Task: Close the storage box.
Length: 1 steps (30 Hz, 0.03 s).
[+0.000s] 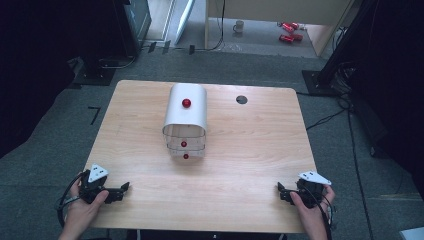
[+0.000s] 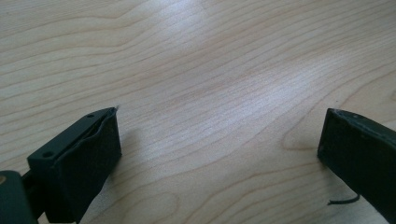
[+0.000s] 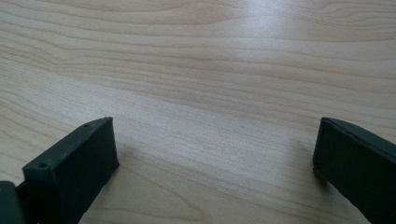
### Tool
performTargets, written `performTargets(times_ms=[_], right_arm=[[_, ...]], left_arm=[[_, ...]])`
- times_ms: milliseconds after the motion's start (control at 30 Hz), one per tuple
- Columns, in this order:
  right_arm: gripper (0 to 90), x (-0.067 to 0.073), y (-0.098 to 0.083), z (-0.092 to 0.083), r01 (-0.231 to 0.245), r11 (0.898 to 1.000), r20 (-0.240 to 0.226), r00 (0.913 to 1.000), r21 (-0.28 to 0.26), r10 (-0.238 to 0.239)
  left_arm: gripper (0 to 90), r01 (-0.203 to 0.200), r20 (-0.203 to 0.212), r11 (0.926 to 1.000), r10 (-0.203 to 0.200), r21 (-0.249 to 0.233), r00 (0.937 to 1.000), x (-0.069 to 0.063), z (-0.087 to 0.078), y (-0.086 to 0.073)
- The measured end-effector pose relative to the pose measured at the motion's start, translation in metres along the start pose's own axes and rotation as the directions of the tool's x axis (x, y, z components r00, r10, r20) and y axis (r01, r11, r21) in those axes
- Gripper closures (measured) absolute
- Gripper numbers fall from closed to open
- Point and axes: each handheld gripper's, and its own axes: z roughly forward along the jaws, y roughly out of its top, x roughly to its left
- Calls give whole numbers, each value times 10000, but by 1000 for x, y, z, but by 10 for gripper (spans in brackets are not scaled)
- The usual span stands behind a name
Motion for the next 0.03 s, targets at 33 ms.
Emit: performTargets(times_ms=[33], right_arm=[[0, 0, 0, 0, 0, 10000, 0, 10000, 0, 0]], left_arm=[[0, -1, 0, 10000, 1, 2, 10000, 0, 0, 0]])
